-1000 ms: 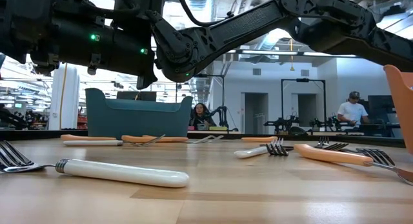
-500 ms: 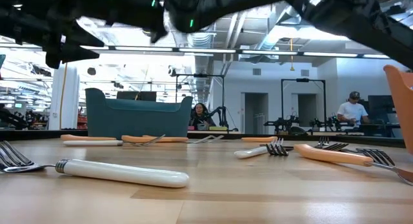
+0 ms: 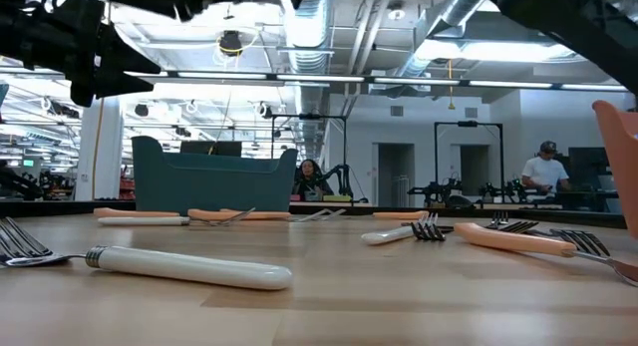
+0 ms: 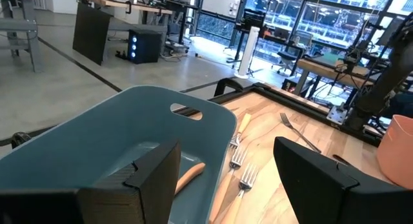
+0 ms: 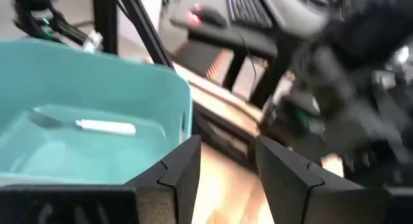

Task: Sort silverware by color (type)
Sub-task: Put the orange fork into the blue bin

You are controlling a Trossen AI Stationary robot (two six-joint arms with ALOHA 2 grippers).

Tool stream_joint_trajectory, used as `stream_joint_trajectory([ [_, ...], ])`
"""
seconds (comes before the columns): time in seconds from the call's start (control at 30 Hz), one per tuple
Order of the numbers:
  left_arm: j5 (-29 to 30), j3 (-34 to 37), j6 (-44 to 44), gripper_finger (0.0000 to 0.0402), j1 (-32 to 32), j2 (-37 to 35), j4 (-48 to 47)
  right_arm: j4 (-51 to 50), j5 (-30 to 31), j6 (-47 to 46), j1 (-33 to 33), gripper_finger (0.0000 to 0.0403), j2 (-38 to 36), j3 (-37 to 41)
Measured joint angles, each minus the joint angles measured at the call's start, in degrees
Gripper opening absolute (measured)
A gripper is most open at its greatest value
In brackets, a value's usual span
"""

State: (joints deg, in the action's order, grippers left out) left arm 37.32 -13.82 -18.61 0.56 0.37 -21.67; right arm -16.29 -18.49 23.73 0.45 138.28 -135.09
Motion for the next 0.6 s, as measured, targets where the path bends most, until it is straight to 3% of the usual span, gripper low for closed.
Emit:
stream_joint_trajectory([
  [0.27, -0.04, 0.0, -0.46, 0.0235, 0.0, 0.02, -1.82, -10.56, 7.47, -0.28, -1.34, 0.0175, 0.63, 0.05],
  [0.47, -0.09, 0.0, -2.06, 0.0235, -0.02, 0.02, -3.5, -25.58, 14.38, -1.19, -0.82, 0.0175, 0.38, 0.16],
  [0.6, -0.09, 0.0, -2.06, 0.0235, 0.0, 0.02, -3.42, -37.56, 15.72, -5.58, -0.37, 0.0175, 0.24, 0.16],
])
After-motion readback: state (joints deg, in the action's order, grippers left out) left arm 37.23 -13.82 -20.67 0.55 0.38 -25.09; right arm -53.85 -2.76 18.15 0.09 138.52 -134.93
